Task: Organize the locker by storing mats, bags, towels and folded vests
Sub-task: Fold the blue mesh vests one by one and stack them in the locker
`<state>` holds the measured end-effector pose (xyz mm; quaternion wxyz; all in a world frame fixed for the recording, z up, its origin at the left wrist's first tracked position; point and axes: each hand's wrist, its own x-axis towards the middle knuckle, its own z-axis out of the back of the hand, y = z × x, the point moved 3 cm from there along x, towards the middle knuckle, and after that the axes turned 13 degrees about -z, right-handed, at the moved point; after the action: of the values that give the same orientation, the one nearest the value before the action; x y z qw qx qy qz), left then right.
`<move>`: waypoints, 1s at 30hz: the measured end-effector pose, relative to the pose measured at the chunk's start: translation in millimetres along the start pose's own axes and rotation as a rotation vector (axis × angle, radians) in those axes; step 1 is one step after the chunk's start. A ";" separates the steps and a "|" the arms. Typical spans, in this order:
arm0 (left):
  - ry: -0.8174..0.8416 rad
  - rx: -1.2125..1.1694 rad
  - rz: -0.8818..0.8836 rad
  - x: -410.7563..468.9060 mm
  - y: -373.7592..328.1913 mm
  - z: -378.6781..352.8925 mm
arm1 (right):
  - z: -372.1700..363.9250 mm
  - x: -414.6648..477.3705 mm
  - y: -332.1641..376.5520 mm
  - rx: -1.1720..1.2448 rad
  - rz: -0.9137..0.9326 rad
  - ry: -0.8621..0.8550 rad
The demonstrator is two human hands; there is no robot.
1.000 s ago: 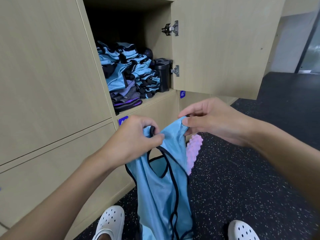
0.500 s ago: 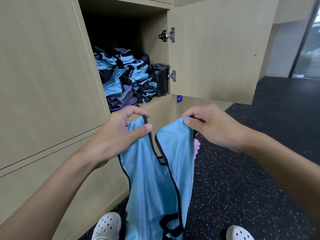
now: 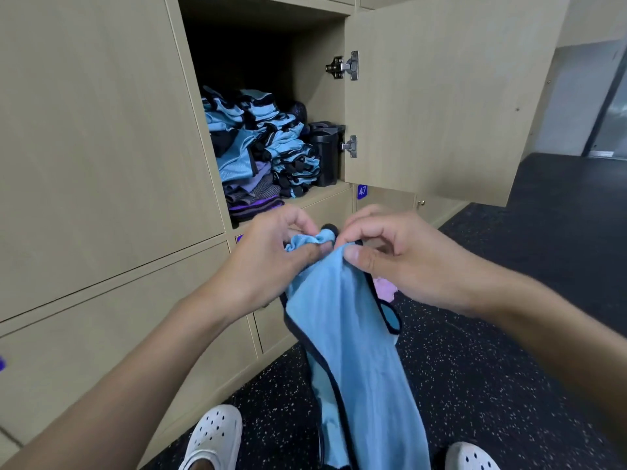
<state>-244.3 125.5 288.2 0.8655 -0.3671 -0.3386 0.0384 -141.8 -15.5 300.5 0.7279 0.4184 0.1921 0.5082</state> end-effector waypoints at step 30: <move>0.035 0.036 -0.031 3.1 -5.2 3.5 | 13.1 15.2 -11.7 0.220 -0.051 -0.534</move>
<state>-245.0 124.9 295.1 0.8783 -0.3469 -0.3282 0.0246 -119.6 -8.8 300.8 0.7155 0.6087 0.0580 0.3378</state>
